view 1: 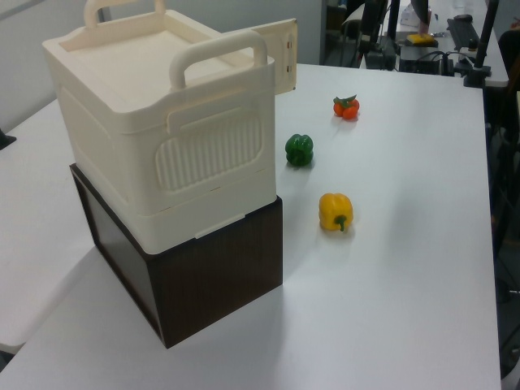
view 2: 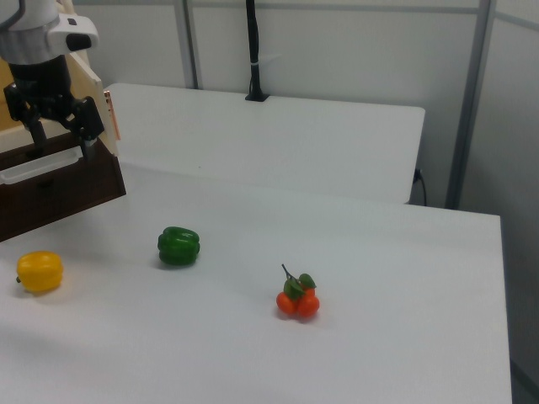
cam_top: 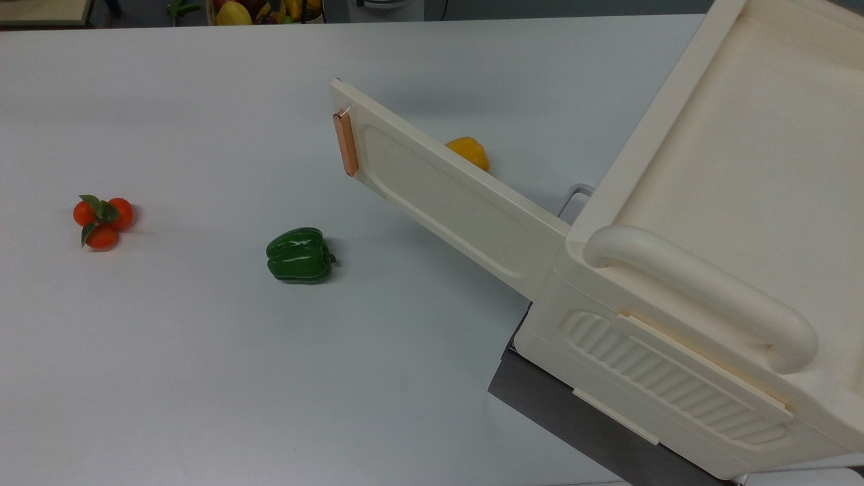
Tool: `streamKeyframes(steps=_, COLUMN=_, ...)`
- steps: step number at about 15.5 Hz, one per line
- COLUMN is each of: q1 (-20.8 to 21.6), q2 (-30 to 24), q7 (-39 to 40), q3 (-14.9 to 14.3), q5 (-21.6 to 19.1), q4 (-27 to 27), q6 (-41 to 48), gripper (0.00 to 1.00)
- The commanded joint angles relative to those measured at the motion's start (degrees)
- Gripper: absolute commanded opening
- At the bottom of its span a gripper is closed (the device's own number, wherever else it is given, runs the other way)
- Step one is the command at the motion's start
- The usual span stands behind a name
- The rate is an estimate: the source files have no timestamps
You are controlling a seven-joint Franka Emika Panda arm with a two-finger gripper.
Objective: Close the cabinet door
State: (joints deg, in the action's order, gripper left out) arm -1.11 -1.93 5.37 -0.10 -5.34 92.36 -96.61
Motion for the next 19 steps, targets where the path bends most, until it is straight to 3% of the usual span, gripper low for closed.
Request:
streamKeyframes(steps=1, q1=0.32, q2=-0.62, q7=1.04, q3=-0.34, q5=0.86, q4=0.72, q6=-0.95, gripper=1.00)
streamKeyframes(steps=6, q1=0.14, q2=-0.54, q7=1.23, q3=-0.34, q5=0.86, q4=0.72, q6=-1.21, gripper=0.99)
streamKeyframes(steps=7, q1=0.06, q2=-0.54, q7=1.49, q3=-0.34, q5=0.69, q4=0.72, q6=-1.30, gripper=0.90)
streamKeyframes(steps=10, q1=0.06, q2=-0.62, q7=1.49, q3=-0.25, q5=-0.01, q4=0.72, q6=-1.21, gripper=0.23)
streamKeyframes(steps=11, q1=0.06, q2=-0.62, q7=1.32, q3=-0.25, q5=-0.19, q4=0.63, q6=-1.22, gripper=0.08)
streamKeyframes(steps=12, q1=0.06, q2=-0.62, q7=0.97, q3=-0.25, q5=-0.37, q4=0.63, q6=-1.30, gripper=0.00)
streamKeyframes(steps=16, q1=-0.21, q2=-0.62, q7=0.79, q3=-0.25, q5=-3.26, q4=0.72, q6=-2.00, gripper=0.00)
streamKeyframes(steps=19, q1=-1.52, q2=-0.27, q7=-3.85, q3=-0.69, q5=-5.73, q4=1.25, q6=-9.97, gripper=0.00)
